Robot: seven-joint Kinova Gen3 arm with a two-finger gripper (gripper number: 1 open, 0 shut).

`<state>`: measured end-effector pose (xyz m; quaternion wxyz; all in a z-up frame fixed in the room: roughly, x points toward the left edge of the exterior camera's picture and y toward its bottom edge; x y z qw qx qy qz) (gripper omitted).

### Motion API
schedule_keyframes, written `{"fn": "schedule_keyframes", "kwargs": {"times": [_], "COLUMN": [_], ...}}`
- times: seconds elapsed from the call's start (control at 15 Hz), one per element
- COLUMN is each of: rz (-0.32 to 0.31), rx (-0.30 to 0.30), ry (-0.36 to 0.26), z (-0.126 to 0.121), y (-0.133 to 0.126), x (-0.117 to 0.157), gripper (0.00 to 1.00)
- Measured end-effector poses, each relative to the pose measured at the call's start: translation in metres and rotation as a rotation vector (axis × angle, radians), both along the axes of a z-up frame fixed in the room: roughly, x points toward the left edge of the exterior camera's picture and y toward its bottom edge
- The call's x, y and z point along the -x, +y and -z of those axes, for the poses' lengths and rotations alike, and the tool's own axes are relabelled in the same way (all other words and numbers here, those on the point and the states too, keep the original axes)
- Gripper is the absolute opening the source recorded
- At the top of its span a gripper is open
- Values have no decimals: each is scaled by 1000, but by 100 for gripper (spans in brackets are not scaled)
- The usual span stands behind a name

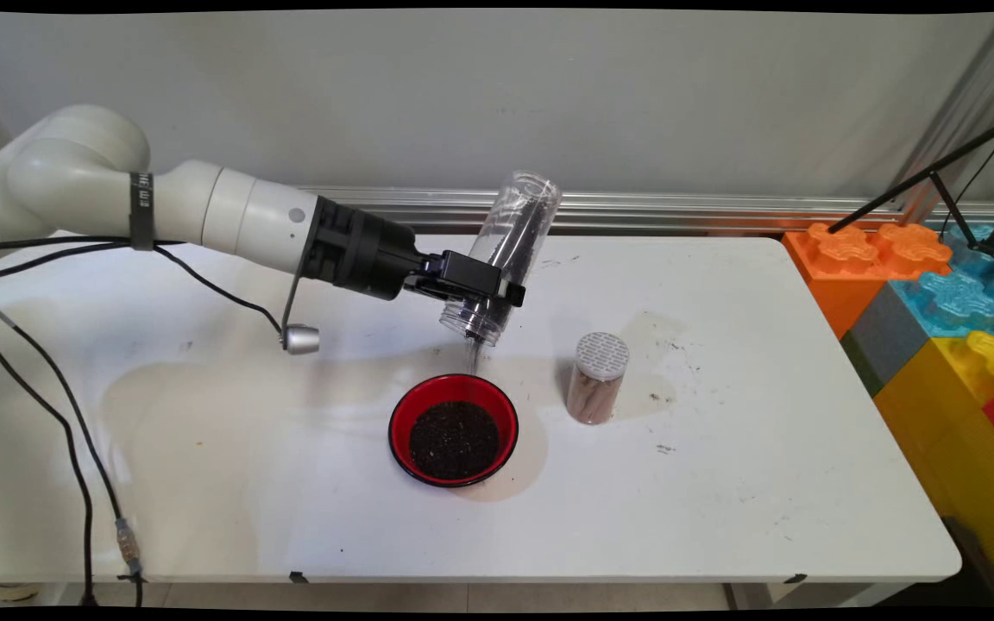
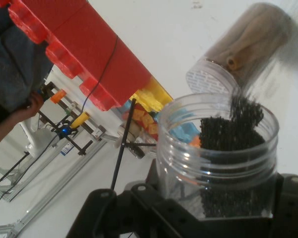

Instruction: Pour the black seasoning powder in the red bowl

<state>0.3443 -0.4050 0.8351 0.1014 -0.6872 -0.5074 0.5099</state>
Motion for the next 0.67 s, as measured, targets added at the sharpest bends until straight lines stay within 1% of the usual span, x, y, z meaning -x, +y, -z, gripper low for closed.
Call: {"fn": "schedule_keyframes", "kwargs": {"times": [0.67], "rz": [20], "rx": [20], "ry": [-1], "z": [-4], "y": [4], "x": [-1], "gripper": [0]}}
